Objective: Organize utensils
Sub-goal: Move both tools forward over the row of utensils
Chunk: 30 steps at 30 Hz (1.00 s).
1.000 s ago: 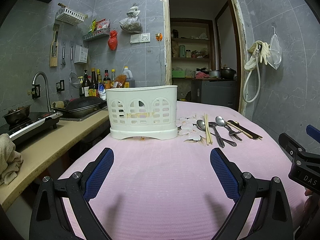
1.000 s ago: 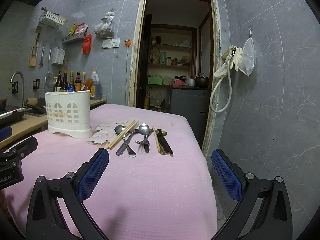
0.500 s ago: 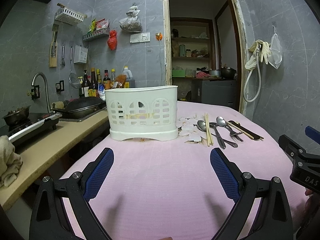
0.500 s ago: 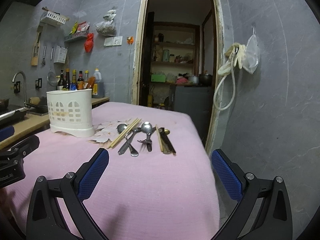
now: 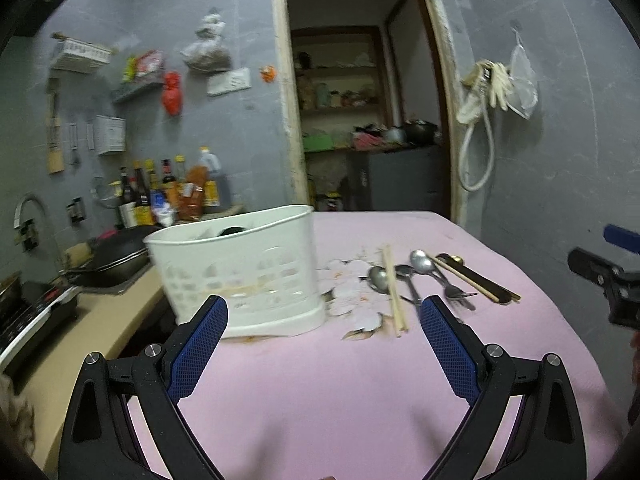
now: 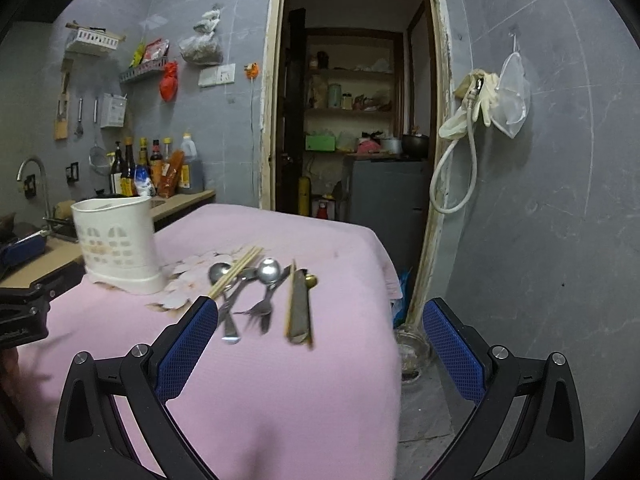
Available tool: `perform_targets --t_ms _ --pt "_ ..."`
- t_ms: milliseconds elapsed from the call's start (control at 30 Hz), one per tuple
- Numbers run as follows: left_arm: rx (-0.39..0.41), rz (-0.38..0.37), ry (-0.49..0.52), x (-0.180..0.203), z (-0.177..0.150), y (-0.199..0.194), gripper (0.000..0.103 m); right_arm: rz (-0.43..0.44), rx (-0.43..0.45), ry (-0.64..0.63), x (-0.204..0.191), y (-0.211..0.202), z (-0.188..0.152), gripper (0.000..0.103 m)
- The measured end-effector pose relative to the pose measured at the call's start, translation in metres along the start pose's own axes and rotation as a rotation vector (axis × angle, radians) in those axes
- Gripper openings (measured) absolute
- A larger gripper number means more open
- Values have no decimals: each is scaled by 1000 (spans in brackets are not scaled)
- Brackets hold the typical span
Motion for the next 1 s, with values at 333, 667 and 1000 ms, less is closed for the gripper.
perform_targets --t_ms 333,667,1000 --pt "-175 -131 51 25 30 59 94 109 -206 -13 32 66 22 103" --pt "-232 -141 91 39 52 111 61 187 -368 -73 46 135 37 71" --pt "-393 -122 38 34 54 174 33 240 -471 -150 44 183 42 43"
Point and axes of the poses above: each gripper's, at about its wrist camera, not at the fingertips, and y roughly the way its jaws point, x to its right, z to its top, the point moved 2 cm from there along y, roughly the way its jaws point, and after that the axes turned 7 degrees about -x, right-handed, at the moved point
